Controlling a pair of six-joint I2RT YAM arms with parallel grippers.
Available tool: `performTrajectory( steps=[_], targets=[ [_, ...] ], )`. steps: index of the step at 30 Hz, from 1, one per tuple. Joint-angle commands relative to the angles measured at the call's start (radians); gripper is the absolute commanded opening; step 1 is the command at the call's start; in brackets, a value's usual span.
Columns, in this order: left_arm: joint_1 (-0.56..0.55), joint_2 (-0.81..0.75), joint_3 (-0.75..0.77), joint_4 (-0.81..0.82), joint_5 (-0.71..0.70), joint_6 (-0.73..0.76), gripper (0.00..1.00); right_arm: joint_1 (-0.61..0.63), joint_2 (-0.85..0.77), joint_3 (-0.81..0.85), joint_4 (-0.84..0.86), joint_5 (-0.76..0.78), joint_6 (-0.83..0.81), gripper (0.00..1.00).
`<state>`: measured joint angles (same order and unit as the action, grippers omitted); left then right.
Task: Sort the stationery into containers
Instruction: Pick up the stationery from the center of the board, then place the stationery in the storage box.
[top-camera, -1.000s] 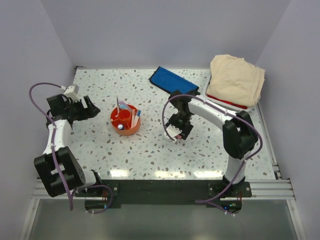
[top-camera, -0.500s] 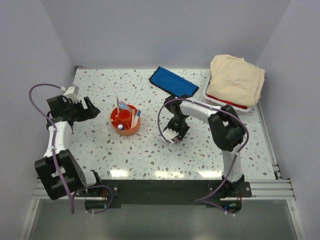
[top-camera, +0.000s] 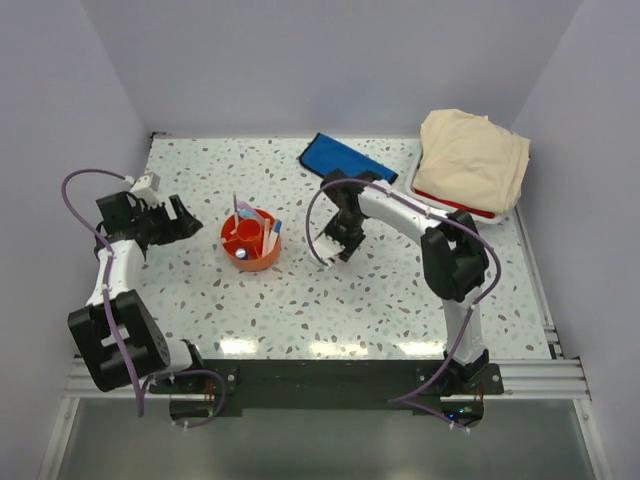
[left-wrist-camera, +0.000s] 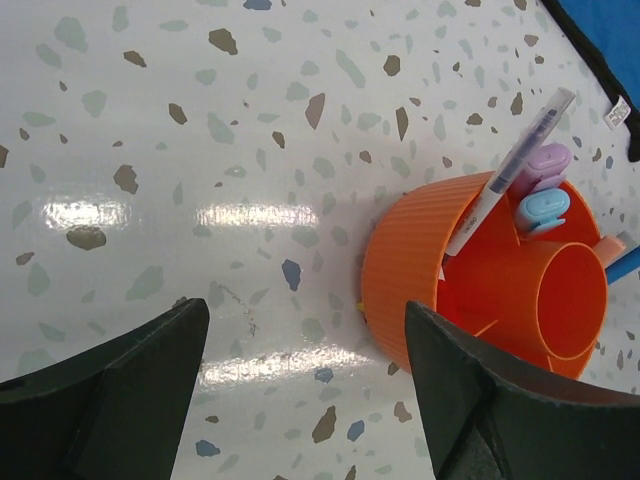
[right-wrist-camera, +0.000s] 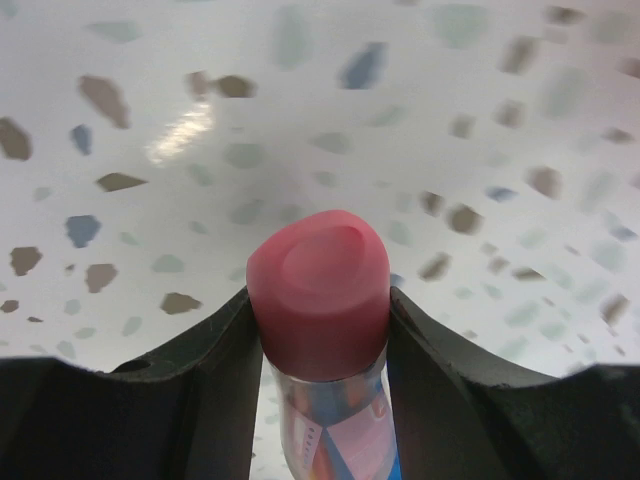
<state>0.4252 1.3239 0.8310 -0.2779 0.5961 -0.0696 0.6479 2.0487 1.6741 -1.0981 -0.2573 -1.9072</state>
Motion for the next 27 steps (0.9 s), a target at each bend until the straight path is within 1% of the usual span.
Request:
performTrajectory(
  steps=[1,2,3,4,5,6,7,8,10,11,13,14,16,17,19,20,23,25,27],
  targets=[
    [0.01,0.023,-0.02,0.052,0.06,-0.042,0.84,-0.005,-0.076,0.263,0.029,-0.25,0.411,0.0],
    [0.01,0.029,-0.021,0.055,0.071,-0.05,0.84,-0.017,-0.076,0.318,0.067,-0.29,0.615,0.0],
    [0.01,0.046,-0.023,0.057,0.074,-0.053,0.84,-0.021,-0.082,0.337,0.09,-0.371,0.719,0.0],
    [0.01,0.055,-0.021,0.059,0.074,-0.056,0.84,-0.025,-0.088,0.346,0.128,-0.407,0.825,0.0],
    [0.01,0.064,-0.021,0.059,0.079,-0.062,0.84,-0.034,-0.105,0.331,0.262,-0.445,1.075,0.0],
    [0.01,0.087,-0.021,0.06,0.082,-0.065,0.84,-0.04,-0.139,0.307,0.352,-0.509,1.211,0.0],
    [0.01,0.098,-0.017,0.059,0.085,-0.068,0.84,-0.044,-0.165,0.273,0.457,-0.528,1.349,0.0],
    [0.01,0.109,-0.012,0.057,0.093,-0.07,0.84,-0.044,-0.186,0.184,0.691,-0.545,1.618,0.0],
    [0.01,0.138,0.0,0.045,0.094,-0.068,0.84,-0.042,-0.243,0.09,0.937,-0.547,1.837,0.0],
    [0.01,0.149,0.006,0.039,0.091,-0.065,0.84,-0.031,-0.252,0.013,1.153,-0.528,2.023,0.0],
    [0.009,0.175,0.026,0.019,0.091,-0.055,0.84,-0.014,-0.237,-0.013,1.288,-0.479,2.135,0.0],
    [0.009,0.182,0.031,0.014,0.088,-0.049,0.84,0.002,-0.226,-0.017,1.408,-0.468,2.216,0.0],
    [0.01,0.201,0.042,-0.001,0.082,-0.036,0.84,0.022,-0.202,-0.02,1.522,-0.441,2.281,0.0],
    [0.01,0.205,0.043,-0.006,0.073,-0.026,0.84,0.042,-0.168,-0.005,1.617,-0.413,2.341,0.0],
    [0.01,0.216,0.043,-0.023,0.065,-0.012,0.84,0.061,-0.136,0.006,1.71,-0.393,2.395,0.0],
    [0.01,0.219,0.045,-0.03,0.062,-0.003,0.84,0.082,-0.105,0.013,1.783,-0.379,2.419,0.0],
    [0.01,0.232,0.056,-0.069,0.059,0.022,0.84,0.119,-0.068,0.012,1.895,-0.375,2.415,0.0],
    [0.012,0.242,0.069,-0.093,0.059,0.033,0.84,0.131,-0.042,0.006,1.929,-0.382,2.401,0.0],
    [0.01,0.248,0.082,-0.102,0.053,0.04,0.84,0.147,-0.039,-0.042,1.992,-0.387,2.342,0.0]
  ],
)
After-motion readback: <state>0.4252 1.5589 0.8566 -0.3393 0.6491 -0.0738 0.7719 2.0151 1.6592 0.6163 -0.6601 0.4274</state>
